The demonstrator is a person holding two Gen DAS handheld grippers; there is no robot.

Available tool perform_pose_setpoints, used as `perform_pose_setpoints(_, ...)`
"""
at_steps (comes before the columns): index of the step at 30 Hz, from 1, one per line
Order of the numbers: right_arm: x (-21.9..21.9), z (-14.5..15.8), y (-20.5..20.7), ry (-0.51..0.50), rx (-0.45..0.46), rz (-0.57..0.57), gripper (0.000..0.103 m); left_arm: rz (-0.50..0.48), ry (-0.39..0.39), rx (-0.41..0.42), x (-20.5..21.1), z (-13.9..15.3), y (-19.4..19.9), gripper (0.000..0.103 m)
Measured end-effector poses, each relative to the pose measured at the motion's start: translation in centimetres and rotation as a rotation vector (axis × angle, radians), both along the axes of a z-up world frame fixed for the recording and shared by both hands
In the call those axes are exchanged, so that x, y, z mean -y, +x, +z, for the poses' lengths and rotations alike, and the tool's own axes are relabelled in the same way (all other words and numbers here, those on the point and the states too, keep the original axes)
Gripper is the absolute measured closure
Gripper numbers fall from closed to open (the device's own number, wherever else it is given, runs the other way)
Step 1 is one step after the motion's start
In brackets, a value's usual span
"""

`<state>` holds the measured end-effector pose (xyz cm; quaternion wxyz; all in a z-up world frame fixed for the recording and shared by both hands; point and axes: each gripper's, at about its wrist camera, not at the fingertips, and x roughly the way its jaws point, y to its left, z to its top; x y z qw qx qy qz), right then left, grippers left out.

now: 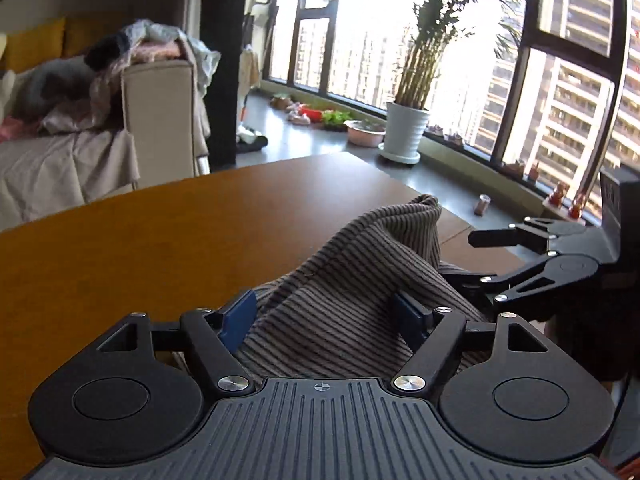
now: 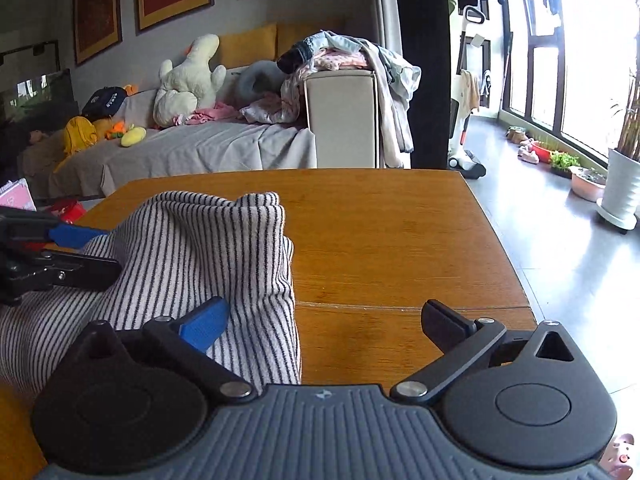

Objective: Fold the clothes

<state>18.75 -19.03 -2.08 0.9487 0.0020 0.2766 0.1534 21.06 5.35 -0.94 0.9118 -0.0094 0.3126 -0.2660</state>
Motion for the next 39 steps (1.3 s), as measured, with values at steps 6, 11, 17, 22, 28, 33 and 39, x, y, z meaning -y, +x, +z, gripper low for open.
perform_pose_setpoints(6,-0.8,3.7,-0.9,0.158,0.108,0.080,0.052,0.006,-0.026,-0.020,-1.0,-0.2,0.4,0.023)
perform_pose_setpoints(11,-4.6,2.0,3.5,-0.023,0.020,0.073,0.050,0.018,-0.032,-0.017,-1.1,-0.3,0.5,0.022)
perform_pose_setpoints(17,-4.0,1.0,3.3,0.018,0.008,0.031,0.037,0.027,-0.035,-0.019,-1.2,-0.6,0.6,0.021)
perform_pose_setpoints(22,-1.2,2.1,-0.7,0.119,-0.029,0.027,0.028,0.037,-0.054,-0.037,-1.5,-1.0,0.9,0.017)
perform_pose_setpoints(28,1.7,0.6,-4.4,0.301,-0.145,-0.005,0.027,0.051,-0.127,-0.094,-2.3,-1.7,1.8,0.006)
perform_pose_setpoints(33,2.8,-1.9,-3.2,0.557,-0.247,-0.096,0.020,0.056,-0.103,-0.084,-2.2,-1.3,1.5,0.006)
perform_pose_setpoints(39,1.6,-1.3,-4.8,0.464,-0.177,-0.124,0.018,0.052,-0.027,-0.016,-2.1,0.4,1.2,0.005)
